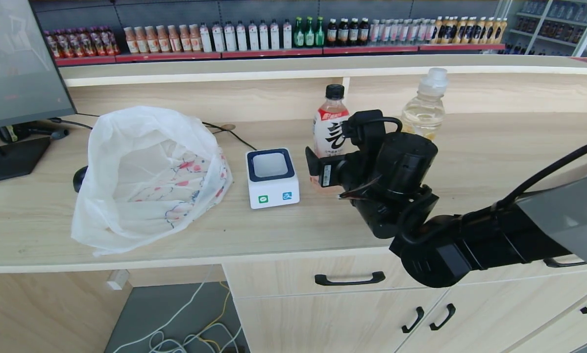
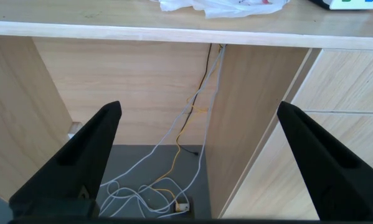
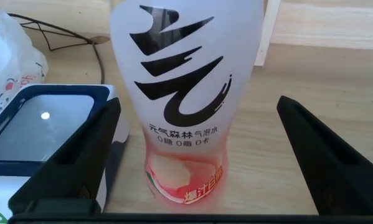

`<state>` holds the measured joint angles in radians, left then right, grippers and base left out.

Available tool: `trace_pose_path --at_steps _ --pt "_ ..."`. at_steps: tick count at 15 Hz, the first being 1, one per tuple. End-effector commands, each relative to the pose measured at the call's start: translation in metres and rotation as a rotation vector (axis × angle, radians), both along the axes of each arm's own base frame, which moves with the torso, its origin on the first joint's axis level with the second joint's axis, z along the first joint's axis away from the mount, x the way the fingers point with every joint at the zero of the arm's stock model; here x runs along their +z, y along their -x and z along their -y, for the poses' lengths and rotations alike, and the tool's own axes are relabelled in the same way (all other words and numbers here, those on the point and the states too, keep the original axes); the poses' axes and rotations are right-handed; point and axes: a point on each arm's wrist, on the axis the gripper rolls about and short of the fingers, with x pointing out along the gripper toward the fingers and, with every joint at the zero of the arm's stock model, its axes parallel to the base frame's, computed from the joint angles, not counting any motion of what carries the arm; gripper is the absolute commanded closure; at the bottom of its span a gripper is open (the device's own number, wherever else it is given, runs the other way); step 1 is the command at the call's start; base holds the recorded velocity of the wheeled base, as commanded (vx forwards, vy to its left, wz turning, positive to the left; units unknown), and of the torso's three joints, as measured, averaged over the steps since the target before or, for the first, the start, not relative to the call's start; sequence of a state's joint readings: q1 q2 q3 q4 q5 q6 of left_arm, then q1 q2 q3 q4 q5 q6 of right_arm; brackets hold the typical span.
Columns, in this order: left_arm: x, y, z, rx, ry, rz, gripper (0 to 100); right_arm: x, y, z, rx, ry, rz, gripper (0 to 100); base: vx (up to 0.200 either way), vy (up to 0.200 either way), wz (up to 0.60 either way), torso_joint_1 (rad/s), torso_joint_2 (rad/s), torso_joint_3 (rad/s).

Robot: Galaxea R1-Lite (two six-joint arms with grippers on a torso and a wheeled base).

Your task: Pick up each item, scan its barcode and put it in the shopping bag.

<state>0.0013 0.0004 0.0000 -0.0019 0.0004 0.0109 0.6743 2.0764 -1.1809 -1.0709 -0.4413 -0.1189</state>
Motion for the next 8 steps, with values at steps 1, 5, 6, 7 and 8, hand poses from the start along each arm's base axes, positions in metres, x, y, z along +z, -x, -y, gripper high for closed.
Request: trace_pose_path --at_steps 1,5,6,7,8 --pt "0.000 0.000 0.000 0.001 0.000 0.000 0 -0.001 -0.007 -0.004 -0.004 0.000 0.012 0 0.000 0.000 0.00 0.000 0.00 0.000" --pt "0.000 0.000 0.000 0.001 0.000 0.000 0 0.000 -0.017 -0.002 -0.022 0.002 0.028 0 0.000 0.000 0.00 0.000 0.00 0.000" --pt "0.000 0.000 0.000 0.001 0.000 0.000 0 0.002 -0.020 -0.001 -0.027 0.000 0.034 0 0.000 0.000 0.00 0.000 0.00 0.000" --pt "0.000 0.000 0.000 0.000 0.000 0.000 0 0.002 -0.022 0.001 -0.031 -0.001 0.035 0 0.000 0.000 0.00 0.000 0.00 0.000" --pt "0.000 0.000 0.000 0.000 0.000 0.002 0 0.002 -0.024 0.001 -0.033 0.000 0.037 0 0.000 0.000 0.00 0.000 0.00 0.000"
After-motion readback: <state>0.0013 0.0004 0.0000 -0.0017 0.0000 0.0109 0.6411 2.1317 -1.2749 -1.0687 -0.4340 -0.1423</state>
